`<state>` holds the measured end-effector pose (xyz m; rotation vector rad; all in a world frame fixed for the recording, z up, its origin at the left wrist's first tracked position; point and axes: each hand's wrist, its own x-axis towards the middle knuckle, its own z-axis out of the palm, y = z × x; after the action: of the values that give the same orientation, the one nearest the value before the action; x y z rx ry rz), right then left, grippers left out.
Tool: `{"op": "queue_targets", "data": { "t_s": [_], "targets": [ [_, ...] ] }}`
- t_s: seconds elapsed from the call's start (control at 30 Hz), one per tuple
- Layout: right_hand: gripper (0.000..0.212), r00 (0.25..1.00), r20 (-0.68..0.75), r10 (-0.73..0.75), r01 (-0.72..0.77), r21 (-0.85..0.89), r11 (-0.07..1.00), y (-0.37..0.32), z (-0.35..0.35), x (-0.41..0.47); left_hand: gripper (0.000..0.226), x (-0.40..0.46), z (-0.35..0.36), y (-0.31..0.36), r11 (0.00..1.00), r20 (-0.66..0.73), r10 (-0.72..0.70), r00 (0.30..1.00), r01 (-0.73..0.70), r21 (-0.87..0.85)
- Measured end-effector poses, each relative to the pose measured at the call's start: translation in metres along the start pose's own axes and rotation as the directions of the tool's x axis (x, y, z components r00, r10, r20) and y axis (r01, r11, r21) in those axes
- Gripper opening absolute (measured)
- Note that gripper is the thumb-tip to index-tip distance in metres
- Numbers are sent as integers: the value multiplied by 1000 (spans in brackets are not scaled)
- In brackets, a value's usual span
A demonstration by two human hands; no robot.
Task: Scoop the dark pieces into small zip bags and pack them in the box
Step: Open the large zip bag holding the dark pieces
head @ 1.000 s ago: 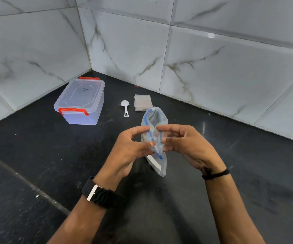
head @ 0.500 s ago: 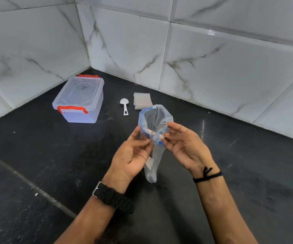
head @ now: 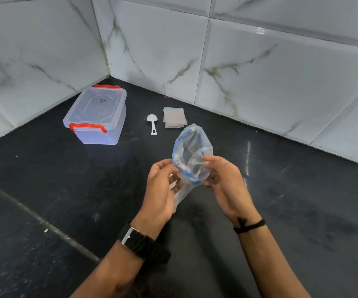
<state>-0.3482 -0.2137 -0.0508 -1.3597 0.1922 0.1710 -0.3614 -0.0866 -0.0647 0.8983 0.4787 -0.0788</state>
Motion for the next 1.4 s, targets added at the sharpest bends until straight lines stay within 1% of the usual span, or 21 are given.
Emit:
{"op": "queue_targets", "data": {
  "t_s": [0.07, 0.13, 0.23, 0.3, 0.33, 0.4, 0.47, 0.5, 0.57, 0.6, 0.63, 0.67, 0.73, 0.8, 0.9, 0.97, 1.03, 1.17, 1.23, 1.3, 1.4],
  "targets": [
    [17, 996, 41, -81, 89, -283, 955, 1, -7, -2, 26, -5, 0, -2, 998, -16, 21, 1000, -20, 60],
    [20, 981, 84, -173, 192, -439, 878, 1, -10, -5, 19, -10, 0, -3, 998, 7, 22, 1000, -23, 62],
    [24, 961, 77, -266, 269, -483, 833, 3, -11, -6, 15, -15, 1, -7, 984, 37, 84, 996, -89, 152],
    [24, 958, 56, -282, 272, -494, 826, 4, -9, -5, 17, -13, 2, -8, 987, 33, 88, 996, -91, 136],
    [24, 958, 44, -284, 268, -492, 828, 5, -7, -5, 19, -12, 3, -7, 994, 24, 58, 998, -60, 89],
    [24, 970, 18, -244, 232, -378, 896, 5, -5, -5, 25, -7, 2, -3, 995, 26, -57, 998, 59, -85],
    [25, 997, 28, -76, 78, -52, 996, 2, -5, -3, 31, -2, -1, 0, 933, 70, -186, 980, 199, -300],
    [26, 996, 72, 48, -58, 142, 988, 1, -4, -2, 33, -1, -2, 2, 896, 88, -225, 970, 241, -373],
    [29, 948, 189, 255, -312, 407, 858, 0, -3, 0, 36, 1, -3, 2, 871, 111, -240, 964, 265, -414],
    [31, 926, 216, 309, -376, 477, 795, 2, -3, 1, 36, 0, -4, 1, 881, 122, -231, 965, 260, -396],
    [34, 917, 226, 328, -398, 506, 765, 4, -2, 1, 35, 0, -4, 0, 900, 128, -215, 968, 247, -358],
    [34, 921, 222, 322, -390, 500, 773, 8, -1, 2, 34, -1, -5, -1, 927, 132, -193, 972, 225, -302],
    [27, 951, 162, 262, -306, 405, 861, 11, -1, 3, 33, -1, -6, -1, 983, 122, -117, 986, 132, -128],
    [19, 982, 79, 171, -186, 275, 943, 8, -2, 4, 32, -1, -6, 1, 997, 99, -28, 995, 20, 79],
    [25, 995, 27, 101, -104, 122, 987, 4, -2, 9, 35, 5, -5, 4, 920, 66, 105, 992, -122, 372],
    [30, 995, 37, 96, -99, 76, 992, 3, 1, 10, 38, 11, -6, 3, 846, 49, 207, 977, -204, 492],
    [30, 995, 30, 92, -94, 38, 995, 5, 4, 11, 39, 14, -6, 5, 832, 59, 230, 971, -227, 506],
    [33, 998, -25, 62, -61, 42, 997, 7, 7, 10, 32, 14, -4, 9, 904, 120, 82, 989, -124, 409],
    [33, 997, -51, 63, -61, 49, 997, 7, 7, 11, 35, 13, -3, 10, 929, 132, 43, 990, -88, 360],
    [34, 997, -47, 54, -52, 39, 998, 8, 7, 13, 39, 12, -1, 10, 923, 152, 59, 987, -112, 369],
    [40, 996, -65, 65, -66, -22, 998, 13, 9, 16, 32, 12, 1, 6, 886, 172, 87, 981, -156, 436]
  ]
}}
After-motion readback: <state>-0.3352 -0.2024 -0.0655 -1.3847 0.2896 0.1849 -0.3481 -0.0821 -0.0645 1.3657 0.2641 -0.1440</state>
